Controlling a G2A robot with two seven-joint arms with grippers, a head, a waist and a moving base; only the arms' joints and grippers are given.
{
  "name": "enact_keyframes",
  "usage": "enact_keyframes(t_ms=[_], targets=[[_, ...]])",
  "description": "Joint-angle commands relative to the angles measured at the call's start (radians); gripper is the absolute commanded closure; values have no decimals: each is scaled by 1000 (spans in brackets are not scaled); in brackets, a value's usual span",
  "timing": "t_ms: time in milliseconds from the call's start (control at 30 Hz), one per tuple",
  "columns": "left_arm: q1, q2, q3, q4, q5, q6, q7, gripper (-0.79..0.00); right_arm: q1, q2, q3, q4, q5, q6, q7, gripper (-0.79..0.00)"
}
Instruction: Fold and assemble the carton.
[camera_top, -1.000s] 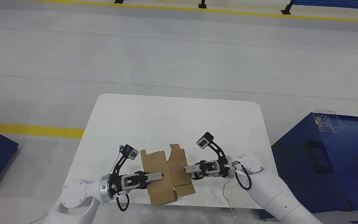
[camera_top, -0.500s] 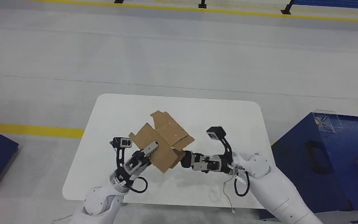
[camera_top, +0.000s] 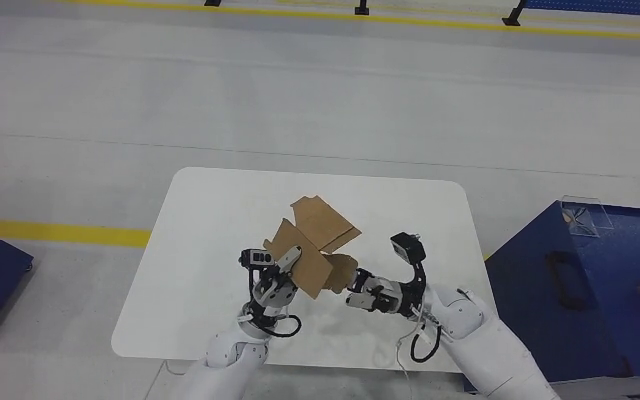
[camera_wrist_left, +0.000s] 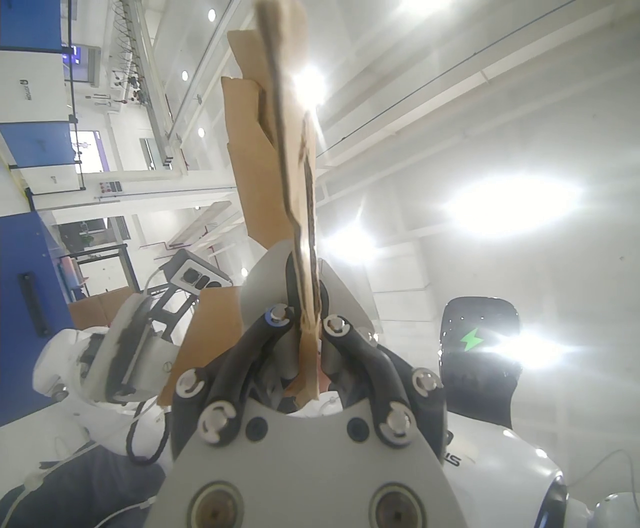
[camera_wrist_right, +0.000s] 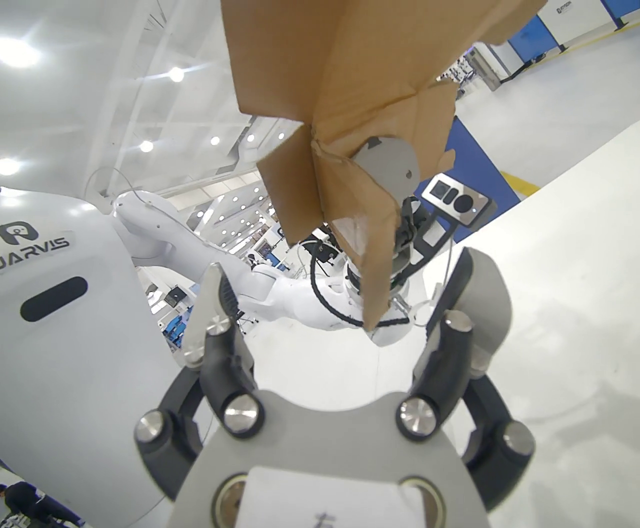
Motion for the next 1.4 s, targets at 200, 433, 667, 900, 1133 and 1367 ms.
enact_keyframes(t_ms=[200, 433, 667, 900, 1133, 1367], targets=[[-1, -16, -13, 34, -55, -15, -49, 0, -19, -5, 11, 30, 47, 0, -8, 0], [10, -26, -23, 54, -52, -10, -69, -668, -14, -9, -2, 46, 72, 30, 12, 0], [39, -14, -128, 80, -38, -56, -51, -785, -19, -2, 14, 29, 78, 72, 56, 0], [57, 30, -368, 176, -45, -54, -50, -785, -36, 31, 76, -48, 46, 166, 218, 0], [11, 73, -452, 203, 194, 223, -88, -785, -49, 54, 61, -130, 39, 281, 387, 0], [51, 86, -445, -20, 188, 355, -312, -785, -40, 82, 15, -192, -88, 346, 453, 0]])
